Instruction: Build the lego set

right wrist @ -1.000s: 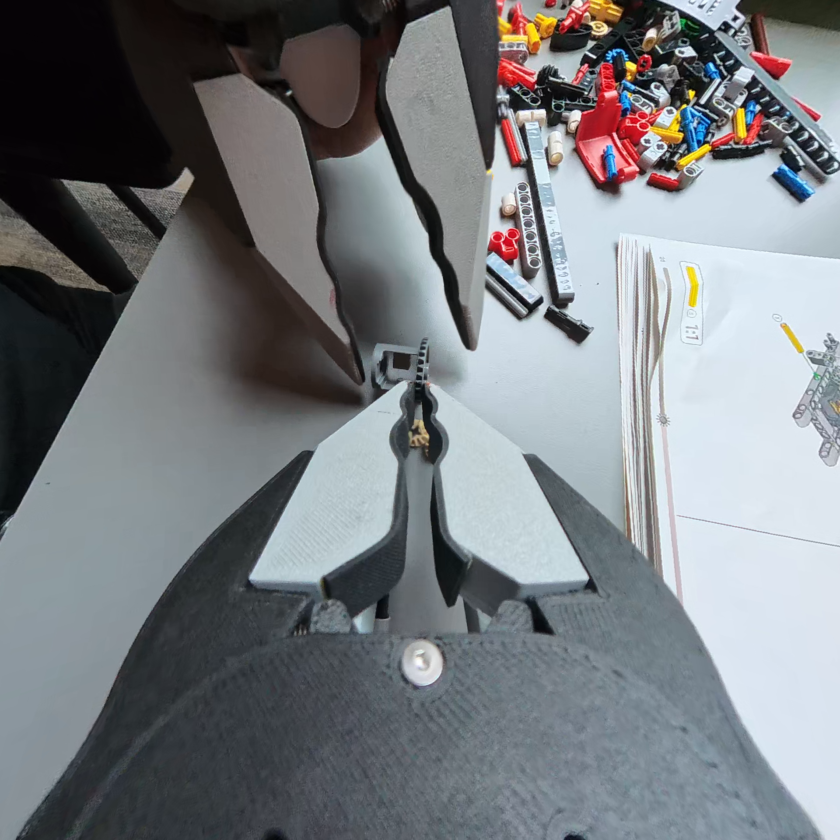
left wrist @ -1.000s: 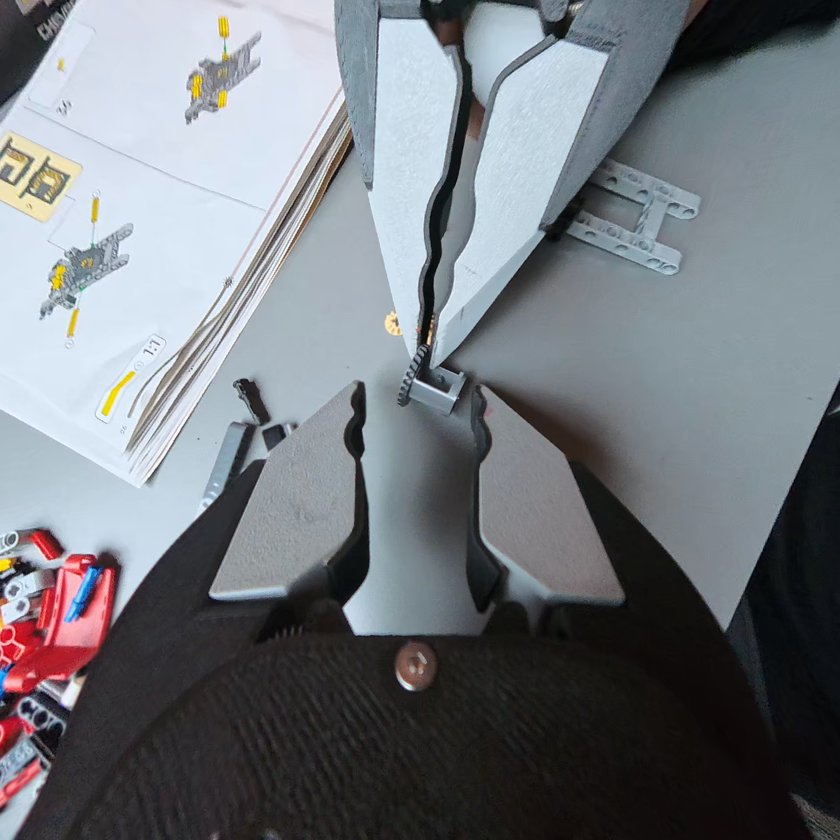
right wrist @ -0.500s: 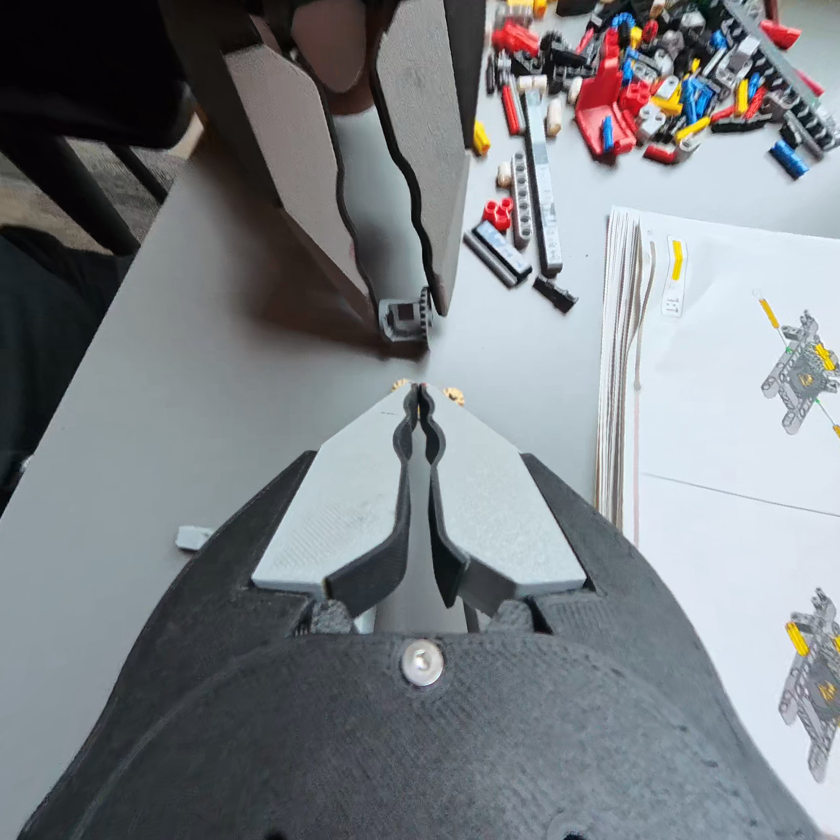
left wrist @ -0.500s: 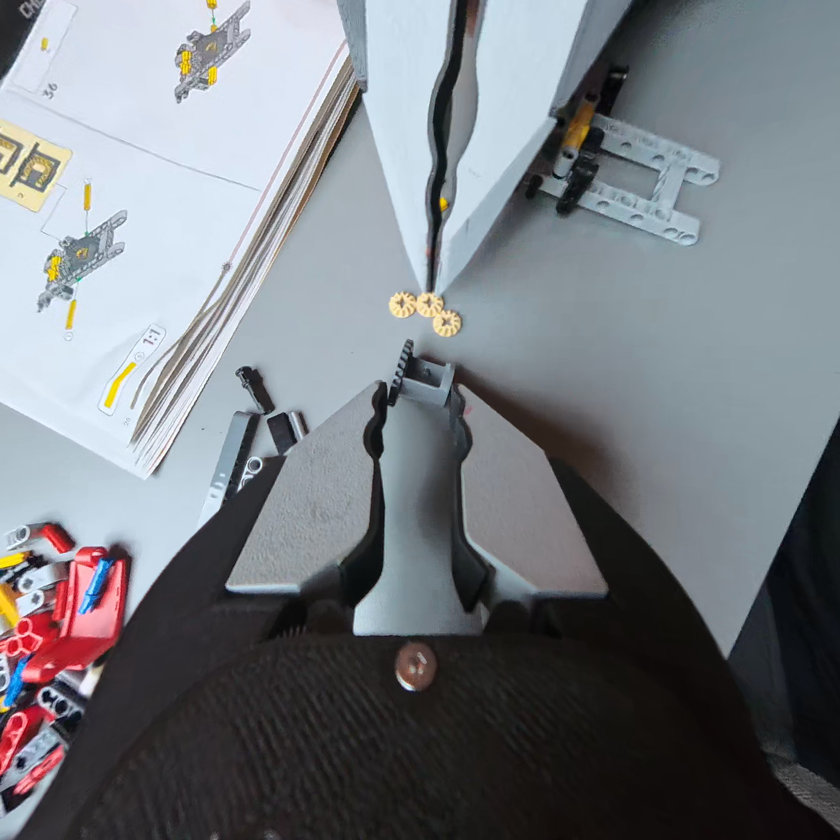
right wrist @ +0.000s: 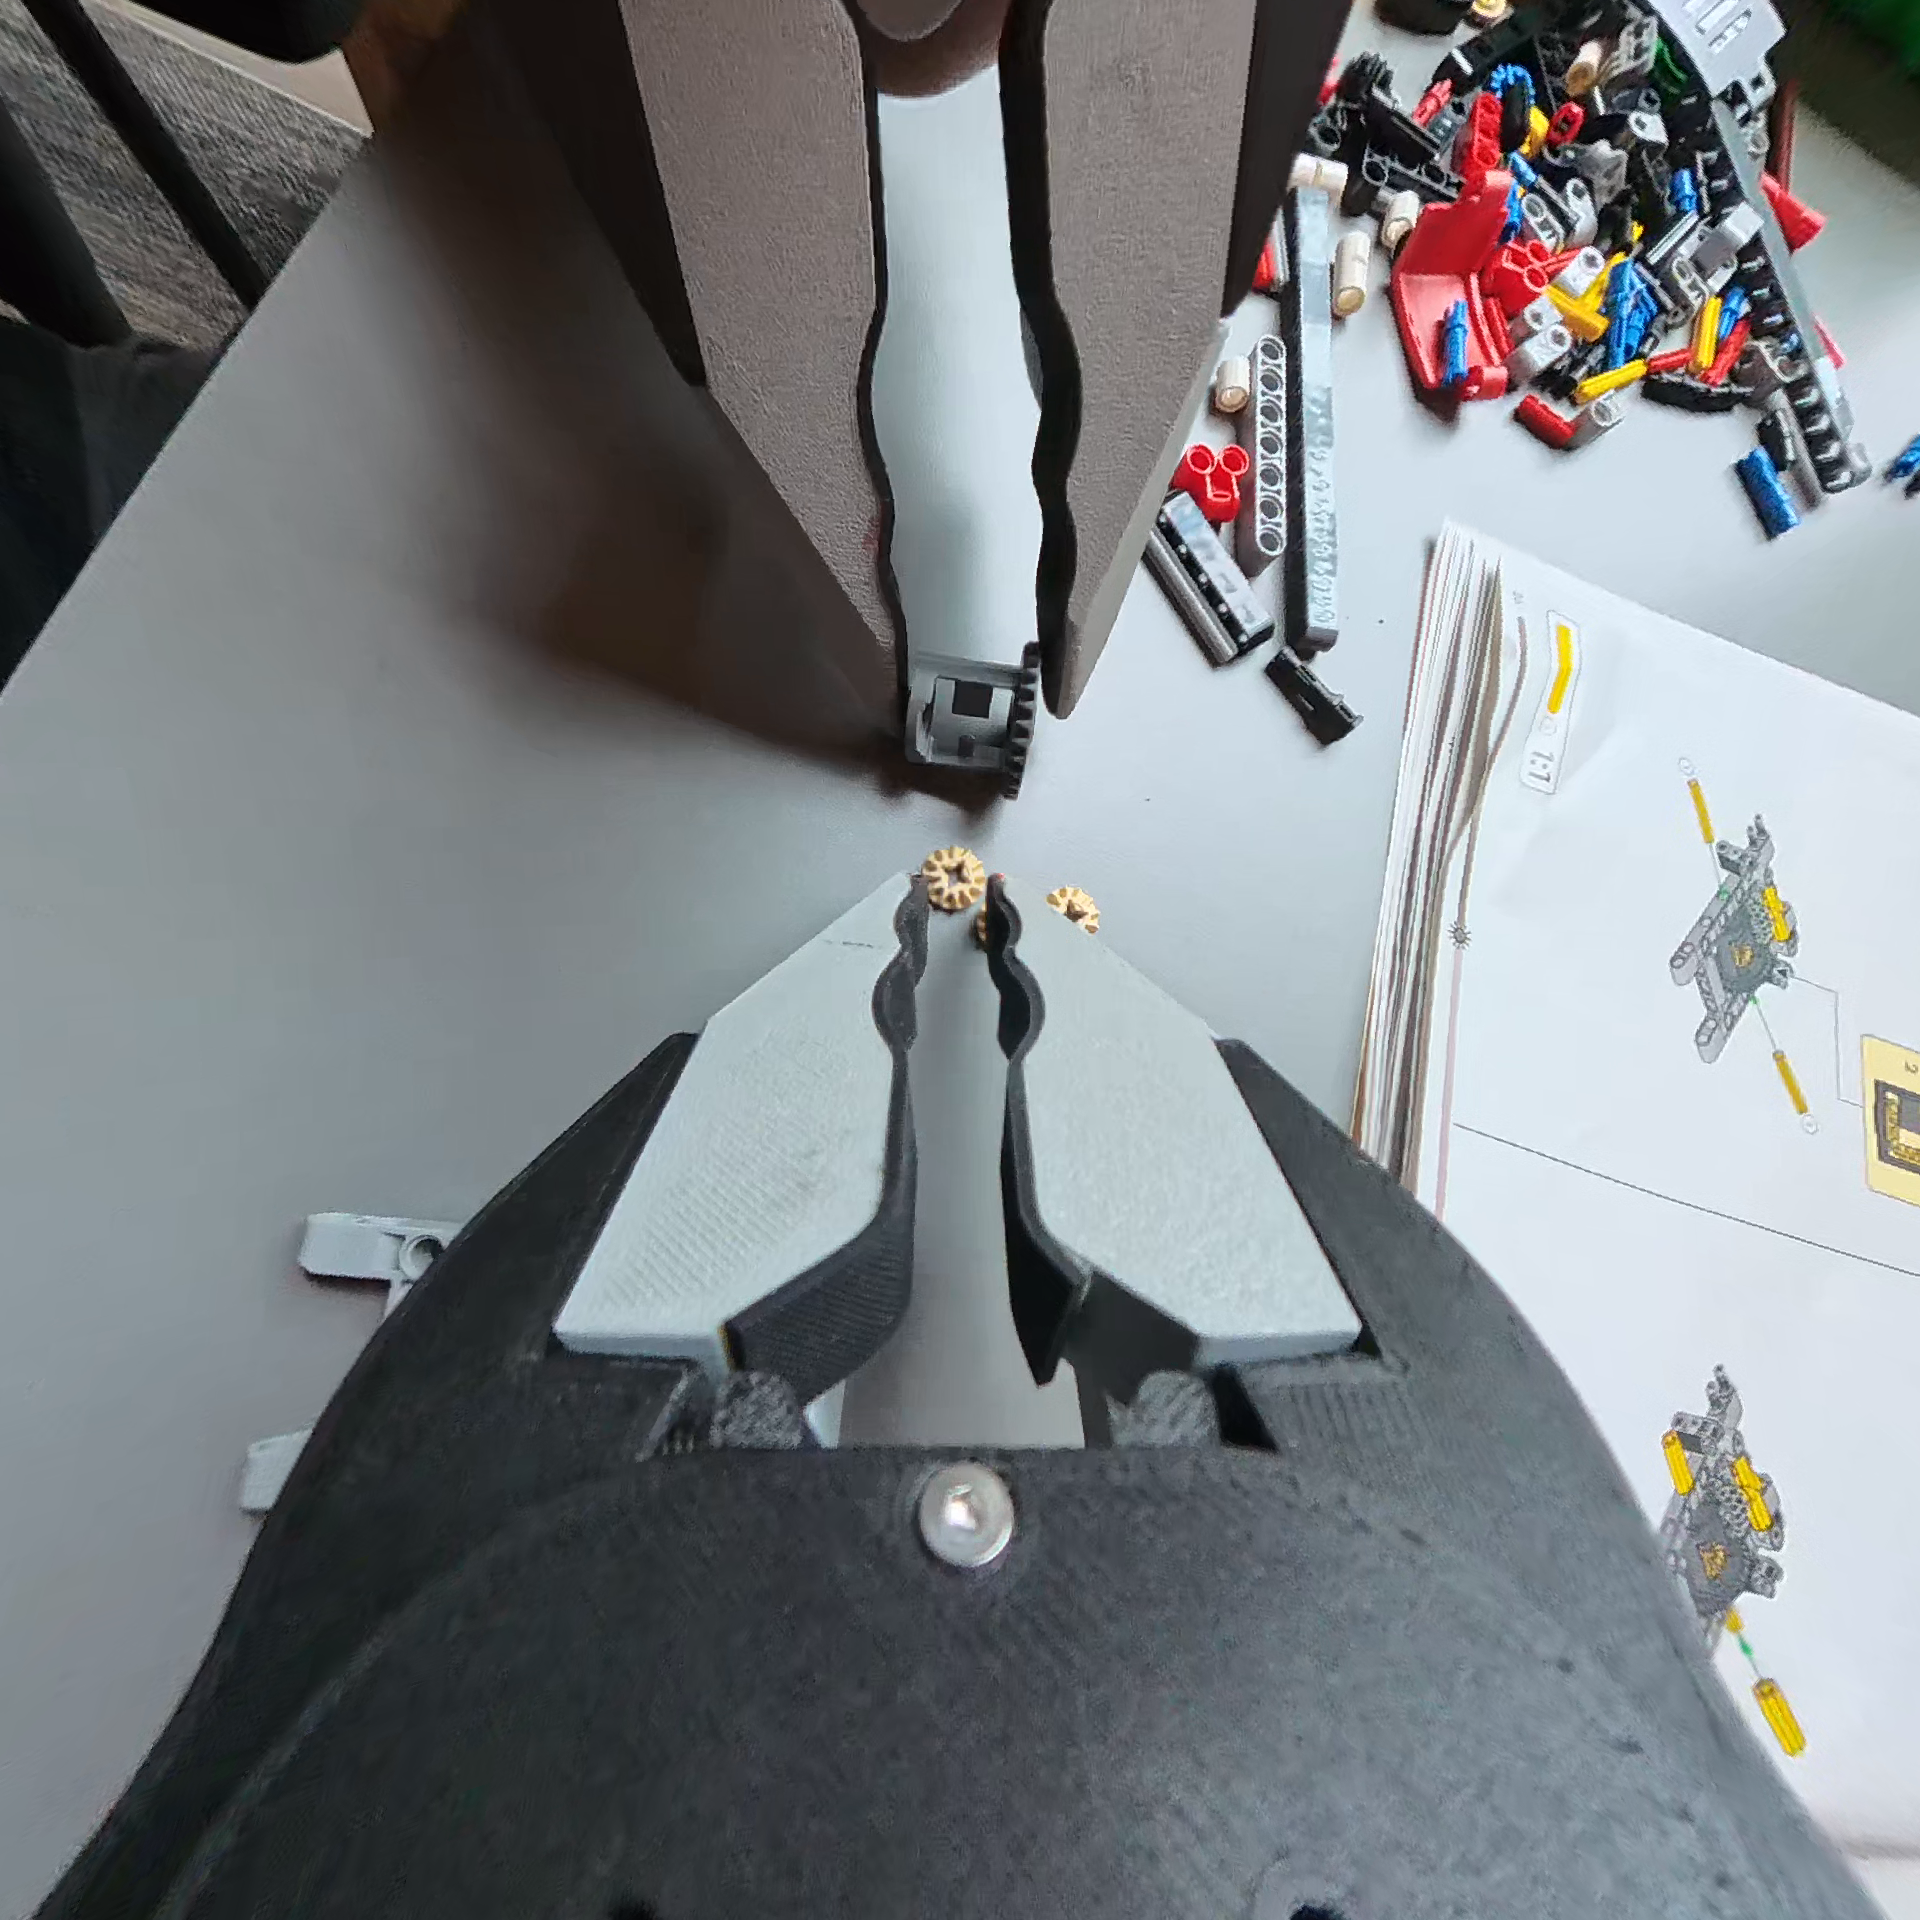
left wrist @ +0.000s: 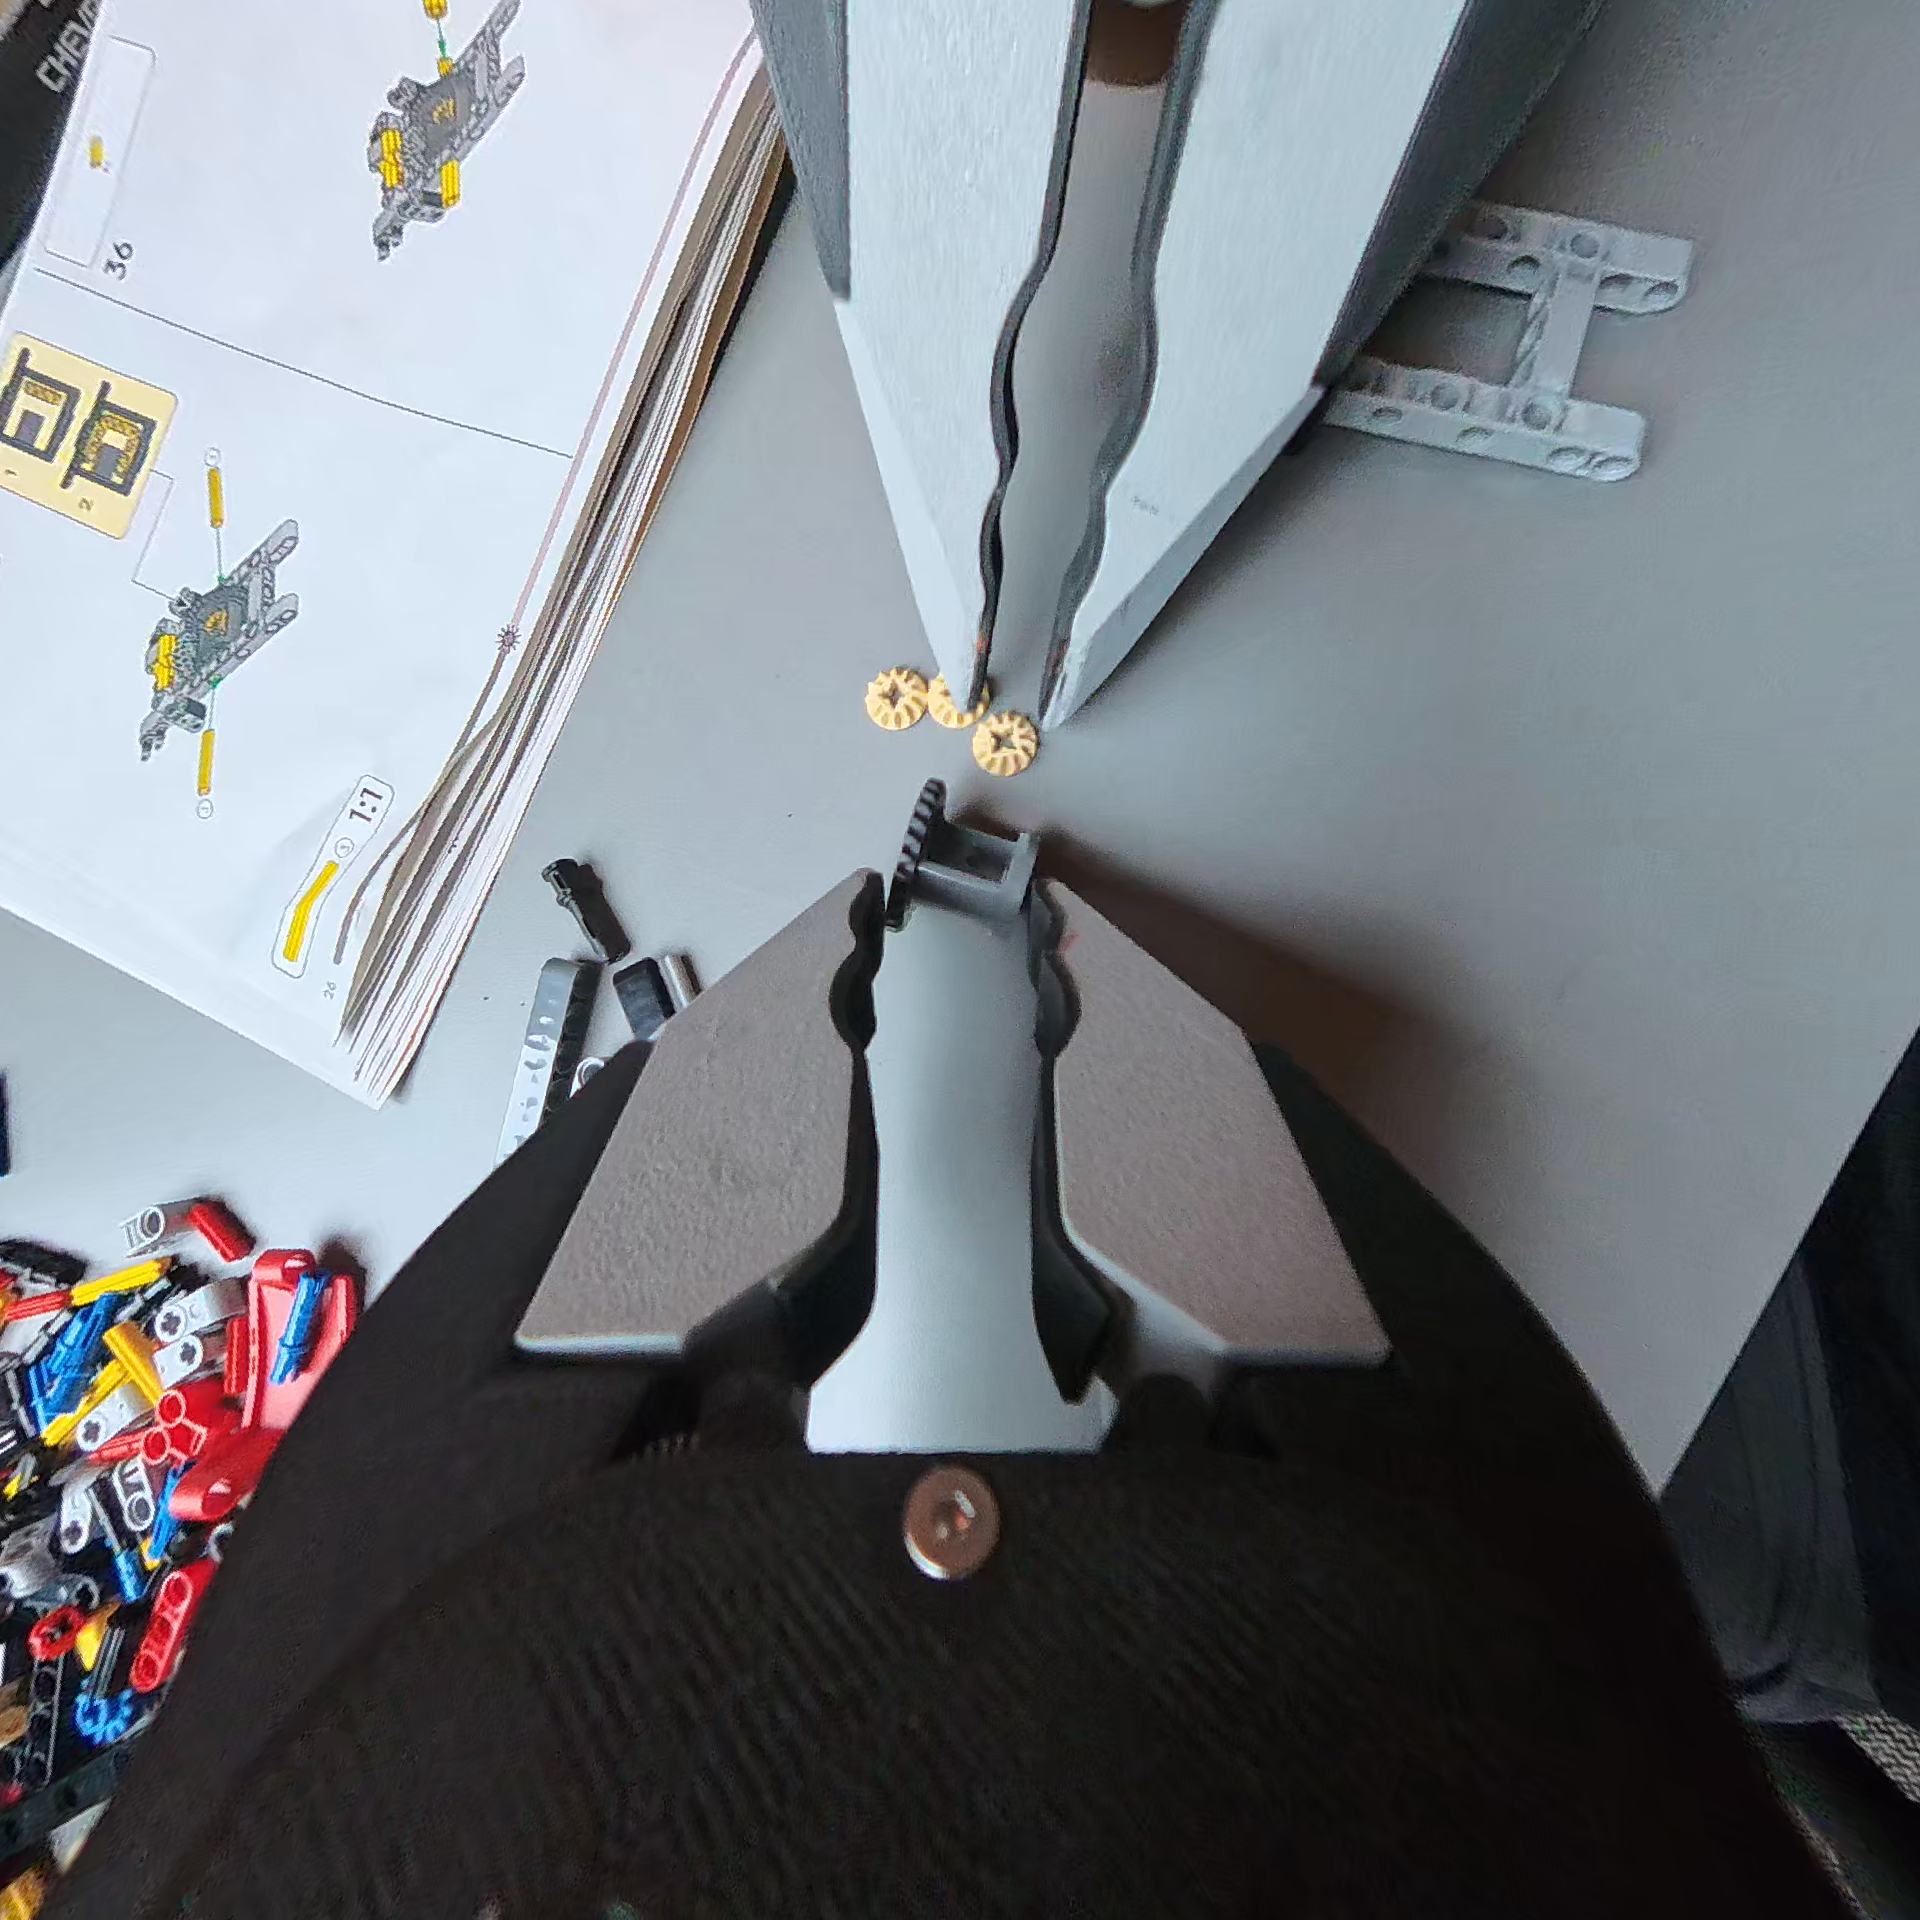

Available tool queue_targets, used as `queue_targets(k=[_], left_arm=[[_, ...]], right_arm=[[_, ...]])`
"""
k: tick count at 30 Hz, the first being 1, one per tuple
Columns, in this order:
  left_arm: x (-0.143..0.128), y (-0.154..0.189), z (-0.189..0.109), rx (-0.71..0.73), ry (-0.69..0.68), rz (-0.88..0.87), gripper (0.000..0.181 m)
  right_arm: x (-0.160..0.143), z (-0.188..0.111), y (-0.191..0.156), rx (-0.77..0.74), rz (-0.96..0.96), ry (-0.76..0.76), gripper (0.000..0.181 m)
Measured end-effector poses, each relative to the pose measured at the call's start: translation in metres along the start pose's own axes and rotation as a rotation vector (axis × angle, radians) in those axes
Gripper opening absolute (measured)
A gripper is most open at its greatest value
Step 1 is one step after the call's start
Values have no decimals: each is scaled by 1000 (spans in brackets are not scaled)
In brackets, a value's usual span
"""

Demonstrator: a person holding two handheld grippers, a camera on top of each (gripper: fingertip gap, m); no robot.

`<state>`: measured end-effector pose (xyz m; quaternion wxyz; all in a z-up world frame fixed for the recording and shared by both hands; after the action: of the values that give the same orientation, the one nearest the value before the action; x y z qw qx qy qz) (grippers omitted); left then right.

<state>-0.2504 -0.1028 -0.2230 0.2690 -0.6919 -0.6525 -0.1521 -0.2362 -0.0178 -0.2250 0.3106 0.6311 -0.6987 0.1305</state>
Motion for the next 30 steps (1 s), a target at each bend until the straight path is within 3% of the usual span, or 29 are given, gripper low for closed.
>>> queue_targets(k=[22, 30], left_arm=[[2, 1, -1, -26, 35, 0, 23], [-3, -5, -1, -12, 107, 34, 23]], right_arm=[[1, 6, -5, 33, 7, 23, 7], [2, 4, -6, 19, -11, 36, 6]])
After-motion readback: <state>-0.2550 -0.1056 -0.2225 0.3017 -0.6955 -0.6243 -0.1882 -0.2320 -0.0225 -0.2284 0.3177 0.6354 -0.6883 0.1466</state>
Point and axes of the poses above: each gripper's, where its closed fingertips meet, z out along the fingers, x out of its top, y = z × x across the jaws, the point moved 5 cm from there along -z, back along the fingers, and after that the axes turned 4 degrees about -y, right-handed, at the moved point
